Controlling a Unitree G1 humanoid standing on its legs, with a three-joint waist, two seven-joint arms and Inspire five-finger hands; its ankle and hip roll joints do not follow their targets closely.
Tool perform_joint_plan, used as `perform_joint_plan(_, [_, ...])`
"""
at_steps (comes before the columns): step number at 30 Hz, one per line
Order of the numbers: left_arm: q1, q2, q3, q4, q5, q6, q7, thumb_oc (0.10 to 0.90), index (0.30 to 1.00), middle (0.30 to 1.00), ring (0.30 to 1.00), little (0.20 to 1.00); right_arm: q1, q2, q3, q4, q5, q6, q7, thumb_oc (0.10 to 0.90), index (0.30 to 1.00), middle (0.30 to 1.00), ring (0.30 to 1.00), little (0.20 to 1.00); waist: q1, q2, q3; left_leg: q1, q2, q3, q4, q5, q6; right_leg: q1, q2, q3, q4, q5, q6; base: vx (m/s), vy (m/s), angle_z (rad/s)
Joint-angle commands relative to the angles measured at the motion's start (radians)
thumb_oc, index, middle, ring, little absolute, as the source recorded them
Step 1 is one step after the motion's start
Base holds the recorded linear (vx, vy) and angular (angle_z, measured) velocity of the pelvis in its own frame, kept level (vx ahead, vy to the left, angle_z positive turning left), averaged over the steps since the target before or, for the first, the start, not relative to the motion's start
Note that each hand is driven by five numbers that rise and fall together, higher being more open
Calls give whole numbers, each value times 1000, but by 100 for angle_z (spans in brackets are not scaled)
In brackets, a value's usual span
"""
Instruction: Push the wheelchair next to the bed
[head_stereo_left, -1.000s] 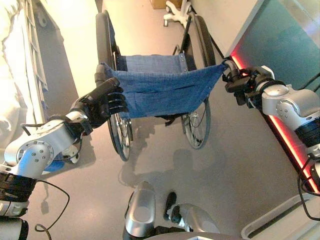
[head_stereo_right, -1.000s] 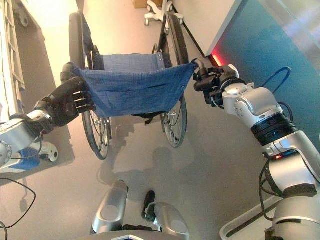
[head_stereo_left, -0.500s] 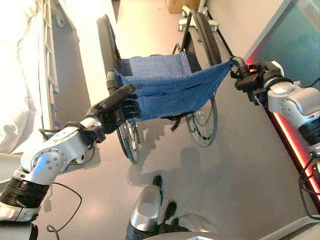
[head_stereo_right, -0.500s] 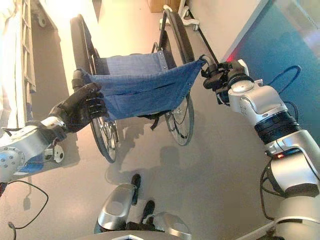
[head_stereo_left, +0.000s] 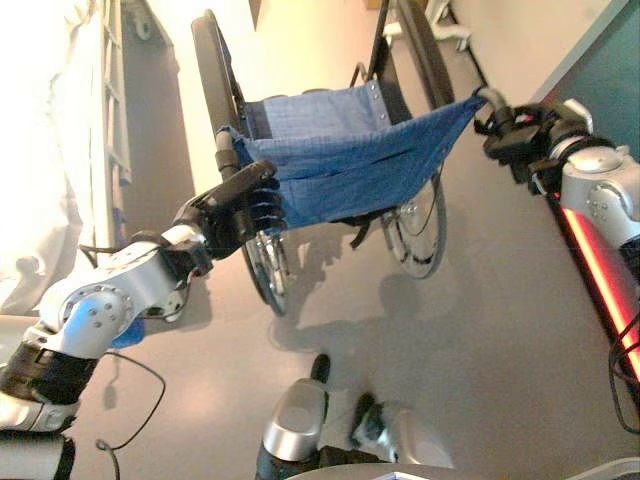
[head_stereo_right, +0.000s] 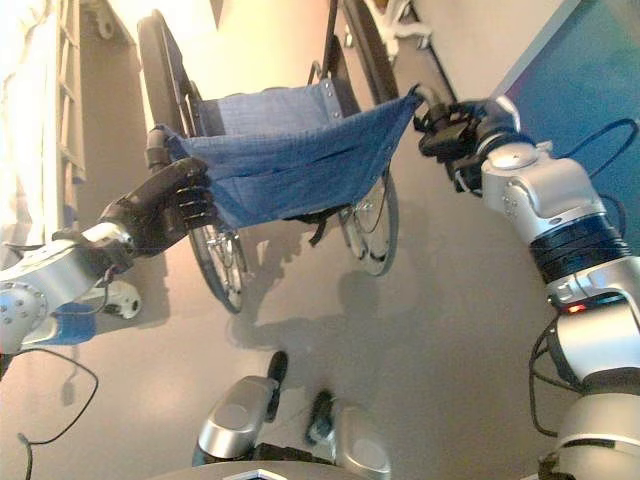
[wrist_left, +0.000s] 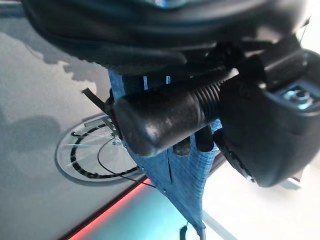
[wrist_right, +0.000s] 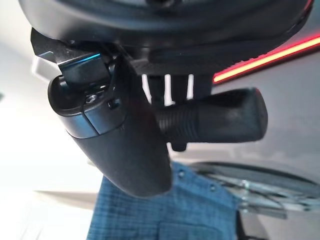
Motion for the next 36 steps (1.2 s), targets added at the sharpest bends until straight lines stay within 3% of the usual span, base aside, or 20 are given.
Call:
perform_joint_plan(1, [-219,17,-4,-78,-81,-212,-26,400,300,300,300,300,-159,54,52,-22,-14,-119,76,400,300,300,300,300,-60,-43,-204,-32,-19,-4,70,-48,-103,46,-95,12,-450,553,61,371,-490,110])
perform_joint_plan(3, [-245,20,-4,-59,-83,-192,-24,400,300,300,300,300,-176,66,35,-56,0,-66,48,400,300,300,300,300,-78,-51,-192,15,26,-27,68,-82,-107,12,-86,47,-409,546,70,350,-397,75])
perform_joint_plan(6, [-247,25,-1,-46,-92,-186,-44,400,300,300,300,300,-181,45,45,-70,19,-51,43,400,300,300,300,300,-83,-71,-205,-8,61,-48,117,-89,-117,34,-50,59,-377,485,67,334,-489,82])
perform_joint_plan(7, [-211,33,15,-62,-93,-188,-57,400,300,300,300,300,-177,28,50,-82,43,-54,42,400,300,300,300,300,-82,-91,-215,0,120,-61,138,-72,-136,45,-17,46,-341,441,46,278,-424,97])
perform_joint_plan(8, [-205,34,19,-65,-92,-187,-59,400,300,300,300,300,-179,26,52,-85,47,-54,42,400,300,300,300,300,-83,-92,-217,1,128,-62,139,-68,-139,44,-11,44,-335,434,41,298,-479,80])
perform_joint_plan(10, [-156,36,52,-92,-79,-190,-59,400,300,300,300,300,-180,12,65,-110,72,-49,32,400,300,300,300,300,-81,-107,-226,-8,186,-68,187,-11,-153,47,26,27,-311,394,5,219,-444,38])
perform_joint_plan(11, [-109,30,89,-110,-67,-191,-58,400,300,300,300,300,-176,13,79,-122,82,-52,26,400,300,300,300,300,-71,-123,-224,-51,209,-78,311,53,-150,63,54,12,-307,376,-35,211,-465,-3])
perform_joint_plan(13, [-84,25,109,-120,-60,-193,-55,400,300,300,300,300,-172,17,88,-131,85,-58,19,400,300,300,300,300,-66,-133,-221,-80,210,-79,395,71,-140,71,68,6,-306,370,-57,196,-407,2])
perform_joint_plan(14, [-44,19,139,-135,-50,-196,-50,400,300,300,300,300,-162,27,99,-148,95,-68,5,400,300,300,300,300,-57,-148,-215,-130,202,-74,534,84,-122,83,94,-3,-297,360,-89,233,-418,-10])
perform_joint_plan(17, [8,-7,171,-140,-24,-188,-55,400,300,300,300,300,-138,49,91,-183,106,-48,-18,400,300,300,300,300,-41,-151,-209,-210,170,-68,700,96,-108,123,143,-12,-288,345,-128,266,-309,-24])
perform_joint_plan(20, [38,-30,199,-156,-15,-177,-39,400,300,300,300,300,-104,84,70,-224,64,-6,-26,400,300,300,300,300,-7,-135,-202,-255,43,-38,591,102,-93,186,186,17,-303,324,-130,297,-116,34])
perform_joint_plan(23, [33,-39,186,-168,-26,-182,-26,400,300,300,300,300,-89,103,64,-213,37,-12,-32,400,300,300,300,300,7,-81,-215,-260,38,103,278,192,-131,242,251,-5,-326,278,-141,425,-53,37])
perform_joint_plan(24, [25,-51,165,-166,-18,-186,-24,400,300,300,300,300,-75,103,61,-198,20,-26,-22,400,300,300,300,300,20,-67,-219,-266,11,131,178,233,-144,267,265,-15,-339,265,-144,399,-23,15])
perform_joint_plan(26, [35,-66,159,-162,0,-193,-31,400,300,300,300,300,-60,102,57,-185,9,-43,-11,400,300,300,300,300,35,-47,-227,-282,-10,182,49,279,-157,300,295,-30,-353,254,-144,454,-27,1])
perform_joint_plan(27, [45,-88,150,-164,25,-203,-39,400,300,300,300,300,-37,102,52,-169,-13,-61,1,400,300,300,300,300,45,-35,-235,-278,-21,256,-43,316,-157,334,314,-57,-363,236,-145,498,-45,-3])
perform_joint_plan(29, [54,-102,148,-168,38,-208,-55,400,300,300,300,300,-11,102,35,-162,-31,-67,6,400,300,300,300,300,57,-25,-243,-286,-38,304,-74,342,-157,361,336,-88,-351,205,-151,466,-61,-5])
perform_joint_plan(30, [52,-103,148,-168,41,-206,-64,400,300,300,300,300,-3,106,29,-150,-36,-71,5,400,300,300,300,300,64,-28,-252,-282,-50,312,-72,332,-146,370,344,-106,-329,173,-157,453,-42,-2])
perform_joint_plan(33, [16,-105,150,-149,40,-177,-60,400,300,300,300,300,-28,148,26,-69,-32,-78,28,400,300,300,300,300,73,-47,-278,-215,-79,290,-71,187,-72,355,328,-125,-215,134,-141,463,0,6])
perform_joint_plan(35, [-9,-94,155,-127,33,-154,-53,400,300,300,300,300,-33,154,27,-19,-40,-90,58,400,300,300,300,300,85,-68,-292,-197,-82,293,-44,132,-25,350,308,-151,-100,163,-110,437,19,-8])
perform_joint_plan(36, [-14,-89,159,-121,41,-150,-53,400,300,300,300,300,-31,154,25,-5,-39,-93,65,400,300,300,300,300,85,-76,-302,-176,-82,303,-46,115,-8,336,301,-160,-26,216,-75,378,47,-22])
